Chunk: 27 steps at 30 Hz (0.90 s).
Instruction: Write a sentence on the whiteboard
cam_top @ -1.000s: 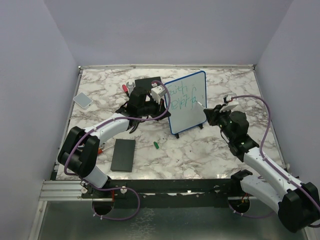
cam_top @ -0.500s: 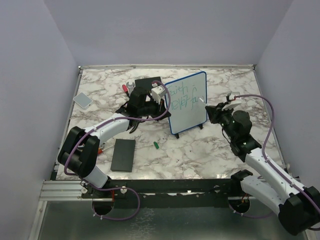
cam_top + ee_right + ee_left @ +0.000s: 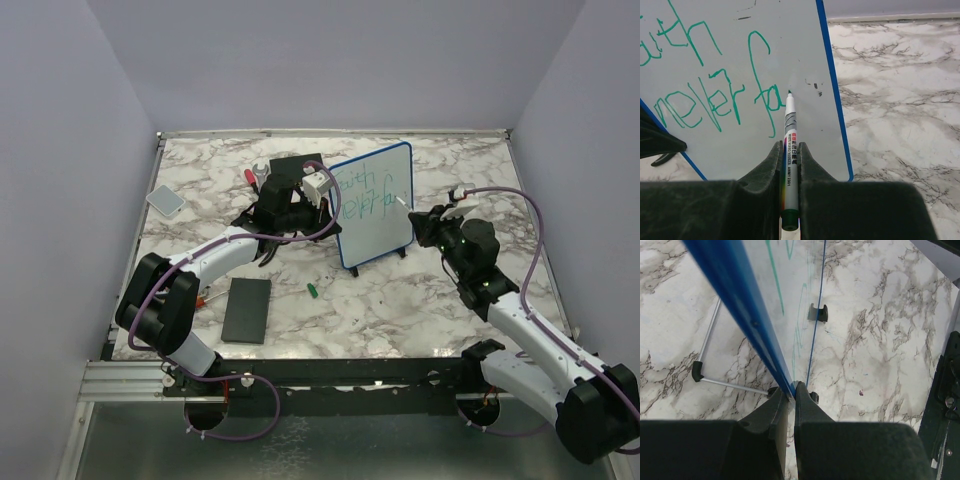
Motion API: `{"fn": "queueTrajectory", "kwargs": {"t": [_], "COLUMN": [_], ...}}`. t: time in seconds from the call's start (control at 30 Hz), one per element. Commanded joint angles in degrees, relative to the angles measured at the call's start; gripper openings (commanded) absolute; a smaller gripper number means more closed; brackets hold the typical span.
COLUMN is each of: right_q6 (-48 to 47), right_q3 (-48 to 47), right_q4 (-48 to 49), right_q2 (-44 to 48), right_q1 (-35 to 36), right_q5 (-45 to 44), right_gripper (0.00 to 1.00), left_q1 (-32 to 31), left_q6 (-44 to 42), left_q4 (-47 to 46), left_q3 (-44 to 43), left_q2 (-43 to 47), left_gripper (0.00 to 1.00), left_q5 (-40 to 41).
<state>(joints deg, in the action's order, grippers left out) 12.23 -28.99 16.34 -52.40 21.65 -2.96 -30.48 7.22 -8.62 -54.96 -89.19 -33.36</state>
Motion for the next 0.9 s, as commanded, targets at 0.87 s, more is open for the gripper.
{"fn": "queueTrajectory", "kwargs": {"t": [0.87], "right_q6": [2.0], "right_q3": [-1.4], "right_q4": [-0.6], "right_q2": [3.5], "right_q1": [-0.1], "right_q5": [0.9], "right_gripper": [0.01], "left_q1": [-0.3], "left_q6": [-2.1], "left_q4": [4.7], "left_q3": [0.1], "left_q2": [-1.2], "left_gripper": [0.00], "left_q5": [1.8]}}
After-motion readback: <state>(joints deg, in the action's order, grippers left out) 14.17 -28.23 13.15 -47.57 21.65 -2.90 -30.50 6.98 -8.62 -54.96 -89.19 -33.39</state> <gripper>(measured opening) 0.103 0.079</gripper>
